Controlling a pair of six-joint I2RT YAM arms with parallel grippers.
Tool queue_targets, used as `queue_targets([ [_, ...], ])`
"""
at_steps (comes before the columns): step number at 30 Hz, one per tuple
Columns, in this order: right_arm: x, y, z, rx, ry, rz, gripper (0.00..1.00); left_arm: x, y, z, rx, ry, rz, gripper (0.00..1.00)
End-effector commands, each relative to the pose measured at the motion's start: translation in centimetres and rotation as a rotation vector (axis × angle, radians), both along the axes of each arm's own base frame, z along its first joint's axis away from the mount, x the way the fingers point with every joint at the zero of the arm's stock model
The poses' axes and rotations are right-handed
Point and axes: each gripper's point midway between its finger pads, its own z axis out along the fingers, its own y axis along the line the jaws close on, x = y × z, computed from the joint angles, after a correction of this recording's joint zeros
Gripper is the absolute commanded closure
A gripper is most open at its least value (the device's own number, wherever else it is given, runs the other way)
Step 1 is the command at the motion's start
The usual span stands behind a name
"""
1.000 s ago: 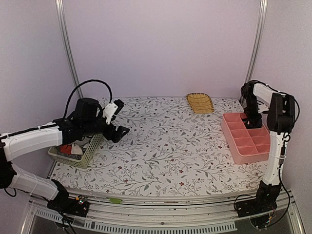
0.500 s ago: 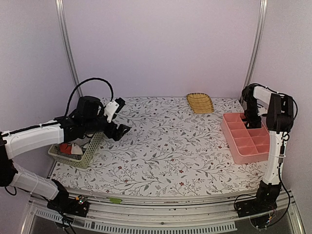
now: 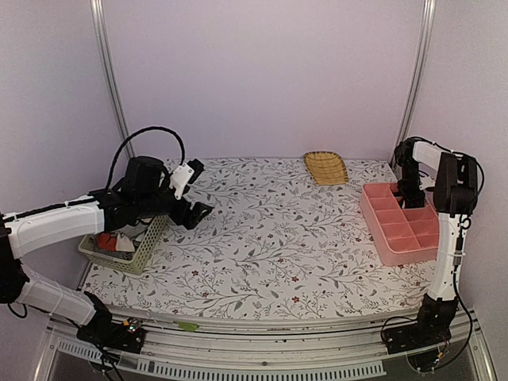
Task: Roll the underwear
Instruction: Place the underwear in the storage box.
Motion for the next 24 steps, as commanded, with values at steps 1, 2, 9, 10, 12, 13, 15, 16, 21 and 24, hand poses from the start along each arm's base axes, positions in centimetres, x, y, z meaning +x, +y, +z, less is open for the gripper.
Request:
queue_targets([
  [1, 1.4, 0.0, 1.0, 0.005, -0.07, -0.012, 0.58, 0.6, 0.3, 0.7, -0.009, -0.014, 0.016, 0.04],
  [2, 1.4, 0.0, 1.2, 0.005, -0.075, -0.013, 0.57, 0.5, 0.3, 0.7, -0.011, -0.013, 0.015, 0.04],
  [9, 1.4, 0.0, 3.0, 0.0, -0.109, -0.015, 0.47, 0.2, 0.3, 0.9, -0.022, -0.023, 0.009, 0.04],
  [10, 1.4, 0.0, 3.2, 0.001, -0.113, -0.013, 0.47, 0.2, 0.3, 1.0, -0.026, -0.025, 0.008, 0.04],
  [12, 1.3, 0.1, 3.7, 0.003, -0.121, -0.014, 0.46, 0.0, 0.3, 1.1, -0.03, -0.028, 0.003, 0.04],
  [13, 1.3, 0.1, 3.9, 0.002, -0.126, -0.012, 0.46, 0.0, 0.3, 1.2, -0.034, -0.029, 0.003, 0.04],
  [15, 1.3, 0.2, 4.5, 0.005, -0.14, -0.011, 0.46, 0.0, 0.3, 1.4, -0.04, -0.032, 0.004, 0.04],
  [16, 1.4, 0.2, 4.9, 0.007, -0.149, -0.01, 0.46, 0.0, 0.3, 1.5, -0.044, -0.033, 0.006, 0.04],
  [21, 2.3, 0.8, 7.9, 0.01, -0.242, 0.024, 0.41, 0.1, 0.2, 2.3, -0.077, -0.036, 0.017, 0.04],
  [24, 3.2, 1.8, 10.5, 0.01, -0.32, 0.079, 0.32, 0.5, 0.5, 2.7, -0.091, -0.021, 0.053, 0.04],
])
